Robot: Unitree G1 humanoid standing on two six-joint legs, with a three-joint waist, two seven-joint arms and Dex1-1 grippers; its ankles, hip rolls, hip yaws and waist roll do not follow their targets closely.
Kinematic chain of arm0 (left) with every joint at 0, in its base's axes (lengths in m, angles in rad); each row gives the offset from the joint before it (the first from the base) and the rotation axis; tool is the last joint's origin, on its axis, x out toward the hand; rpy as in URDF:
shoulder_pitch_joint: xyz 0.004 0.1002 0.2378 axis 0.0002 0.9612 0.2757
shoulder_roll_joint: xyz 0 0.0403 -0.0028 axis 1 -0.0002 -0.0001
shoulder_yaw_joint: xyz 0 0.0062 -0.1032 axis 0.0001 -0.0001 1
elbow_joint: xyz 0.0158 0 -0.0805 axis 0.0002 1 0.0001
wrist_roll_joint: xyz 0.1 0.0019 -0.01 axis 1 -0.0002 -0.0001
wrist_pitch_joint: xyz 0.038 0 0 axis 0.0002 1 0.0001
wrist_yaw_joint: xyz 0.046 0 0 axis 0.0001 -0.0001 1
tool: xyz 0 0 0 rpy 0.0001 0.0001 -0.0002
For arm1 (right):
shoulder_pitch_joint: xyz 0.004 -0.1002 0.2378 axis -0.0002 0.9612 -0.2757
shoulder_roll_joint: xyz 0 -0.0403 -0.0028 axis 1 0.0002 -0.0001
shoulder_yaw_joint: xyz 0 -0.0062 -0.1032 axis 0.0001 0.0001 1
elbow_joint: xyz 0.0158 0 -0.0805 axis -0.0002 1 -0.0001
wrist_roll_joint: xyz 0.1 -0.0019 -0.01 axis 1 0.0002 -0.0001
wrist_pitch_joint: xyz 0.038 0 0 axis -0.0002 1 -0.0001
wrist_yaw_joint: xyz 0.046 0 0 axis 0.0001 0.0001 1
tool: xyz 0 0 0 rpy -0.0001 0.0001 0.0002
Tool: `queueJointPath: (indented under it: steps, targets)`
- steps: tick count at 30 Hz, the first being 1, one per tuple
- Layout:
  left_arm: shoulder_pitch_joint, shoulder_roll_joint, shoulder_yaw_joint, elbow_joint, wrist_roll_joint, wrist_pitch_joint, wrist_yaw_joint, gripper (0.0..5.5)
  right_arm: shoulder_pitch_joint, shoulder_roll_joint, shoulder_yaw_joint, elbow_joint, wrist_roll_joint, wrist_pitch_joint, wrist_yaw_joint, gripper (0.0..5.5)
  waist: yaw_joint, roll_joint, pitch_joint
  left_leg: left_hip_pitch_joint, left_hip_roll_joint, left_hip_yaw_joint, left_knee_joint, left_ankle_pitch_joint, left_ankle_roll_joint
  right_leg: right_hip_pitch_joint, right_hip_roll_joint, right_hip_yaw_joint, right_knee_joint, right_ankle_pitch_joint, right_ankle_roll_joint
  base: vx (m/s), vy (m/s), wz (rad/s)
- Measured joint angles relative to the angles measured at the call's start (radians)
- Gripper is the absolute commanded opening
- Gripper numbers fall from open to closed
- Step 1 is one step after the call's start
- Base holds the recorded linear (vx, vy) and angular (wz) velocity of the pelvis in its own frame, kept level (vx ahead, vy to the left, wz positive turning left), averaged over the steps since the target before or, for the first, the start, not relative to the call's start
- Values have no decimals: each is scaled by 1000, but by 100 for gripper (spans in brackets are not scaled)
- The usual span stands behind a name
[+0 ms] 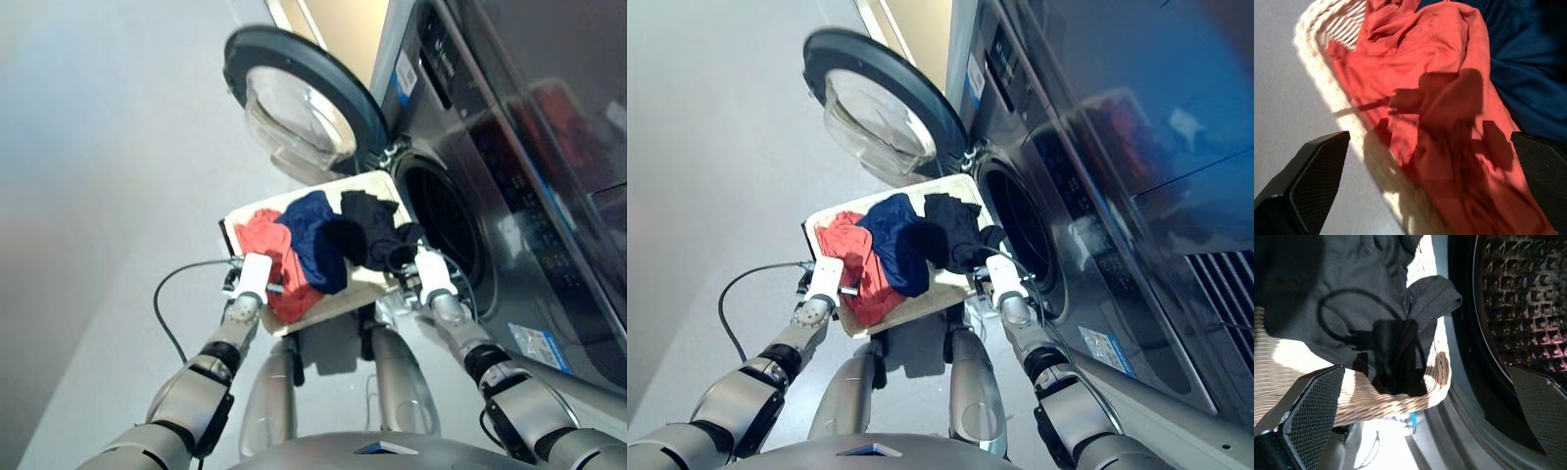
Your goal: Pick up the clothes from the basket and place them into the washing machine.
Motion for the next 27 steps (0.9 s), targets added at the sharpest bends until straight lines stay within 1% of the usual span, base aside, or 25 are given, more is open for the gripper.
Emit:
queueJointPath:
  steps: [1,2,5,8,10,12,13,15,17,19,20,21,24,25,26,27]
  targets:
    - [-22,8,-2,0,-3,0,3,550,-21,0,2,-1,6,0,-3,550,-3,-2,17,-14,0,0,14,-2,0,-11,-1,1,10,0,0,-54,26,71]
    - [-42,18,-10,0,-3,0,5,550,-41,0,3,-3,11,0,-4,550,-11,-3,29,-33,1,0,36,-9,1,-26,-2,2,24,0,0,0,0,0]
    - [-98,48,-14,1,-3,0,16,550,-91,-2,6,-13,24,-10,-15,550,-19,-10,46,-118,3,8,123,-39,5,-97,0,24,68,-6,1,-19,14,-39]
    - [-132,80,-30,3,-3,1,27,550,-123,-1,12,-39,50,-21,-21,550,-28,-10,54,-197,10,12,207,-66,10,-161,4,35,104,-6,1,0,0,0]
    - [-145,105,-41,4,-3,2,30,550,-137,1,23,-54,50,-25,-22,550,-31,-13,58,-243,17,25,252,-85,17,-201,11,51,115,-6,5,-20,36,-198]
    - [-155,122,-39,5,-4,3,38,550,-147,2,29,-64,51,-32,-24,550,-42,-14,59,-285,19,32,279,-89,21,-241,13,61,125,0,11,65,28,-157]
    - [-157,128,-38,6,-4,4,38,550,-147,2,34,-67,51,-39,-25,550,-41,-14,59,-302,25,33,291,-97,20,-251,20,64,122,1,9,71,31,-172]
    - [-158,132,-38,6,-20,9,38,550,-144,5,40,-72,55,-39,-26,550,-41,-15,60,-323,36,36,315,-105,21,-266,30,69,119,11,12,-6,31,-195]
    - [-167,139,-37,4,-38,10,38,550,-144,3,40,-104,69,-43,-27,550,-42,-16,59,-346,36,35,324,-110,21,-289,32,76,120,13,9,0,0,0]
    - [-181,144,-36,-4,-57,10,38,550,-142,1,40,-129,75,-43,-27,550,-43,-16,59,-380,37,32,340,-112,19,-318,37,78,122,20,13,0,0,0]
    - [-189,148,-35,-4,-64,10,38,550,-142,2,41,-136,85,-44,-25,550,-42,-16,59,-398,40,30,350,-114,19,-333,40,78,123,23,14,0,0,0]
    - [-198,153,-35,-4,-73,10,37,550,-150,2,40,-140,91,-44,-21,550,-41,-16,59,-419,44,30,364,-118,20,-347,45,79,124,31,10,0,0,0]
    - [-212,158,-32,-13,-123,-6,26,550,-164,2,43,-146,109,-44,-14,550,-40,-16,59,-456,47,31,395,-130,24,-377,47,84,142,33,11,0,0,0]
    - [-215,158,-30,-9,-134,-7,20,483,-166,1,53,-146,109,-44,-11,550,-41,-17,59,-460,48,32,407,-135,25,-381,48,86,148,32,13,0,0,0]
    - [-216,158,-31,-11,-135,-6,16,446,-168,1,60,-147,109,-44,-8,550,-41,-17,59,-463,48,32,417,-139,27,-384,48,88,151,30,15,0,0,0]
    - [-219,158,-30,-12,-148,-4,2,244,-172,2,66,-149,110,-44,-2,550,-41,-18,57,-468,49,32,426,-144,27,-389,48,91,159,24,22,0,0,0]
